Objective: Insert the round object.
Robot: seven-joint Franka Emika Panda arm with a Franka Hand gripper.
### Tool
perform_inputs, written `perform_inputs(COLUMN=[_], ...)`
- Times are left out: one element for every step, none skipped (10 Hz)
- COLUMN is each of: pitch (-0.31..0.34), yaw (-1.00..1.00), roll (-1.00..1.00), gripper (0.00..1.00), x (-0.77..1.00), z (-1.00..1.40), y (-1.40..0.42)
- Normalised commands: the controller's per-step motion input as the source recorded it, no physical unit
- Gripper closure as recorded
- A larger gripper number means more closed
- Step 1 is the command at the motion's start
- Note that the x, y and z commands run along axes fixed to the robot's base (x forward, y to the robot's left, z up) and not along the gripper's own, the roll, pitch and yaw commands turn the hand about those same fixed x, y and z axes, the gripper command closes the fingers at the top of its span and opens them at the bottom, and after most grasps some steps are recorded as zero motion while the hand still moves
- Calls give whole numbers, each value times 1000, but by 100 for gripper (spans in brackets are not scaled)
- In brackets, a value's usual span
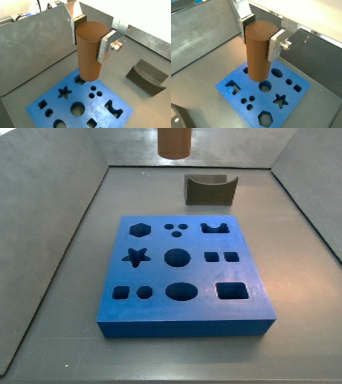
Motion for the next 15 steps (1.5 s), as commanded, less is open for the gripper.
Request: perform_inputs(pitch=[-63, -69, -69, -51, -54, -67, -104, -89, -1, 0, 0, 0, 0, 0, 0], yaw=[-271, -251, -226, -217, -174, -137, -100, -86, -77, -46, -17, -3, 0, 0, 0], roll=[73, 74, 77, 137, 156, 174, 149, 43, 14, 0, 0, 0, 0, 0, 0], gripper=[100, 100, 100, 100, 100, 100, 100, 100, 100, 100, 100, 100, 100, 100, 100], x=[237, 237, 243, 280, 306, 234, 3, 0, -20, -46, -63, -120, -131, -111, -60], z=[-1000, -1000, -1000, -1000, -977, -917, -923, -817, -563, -303, -191, -129, -97, -100, -203], y=[-357, -340, -306, -214, -131, -69, -63, -43, -54, -31, -31, -51, -43, -74, -74])
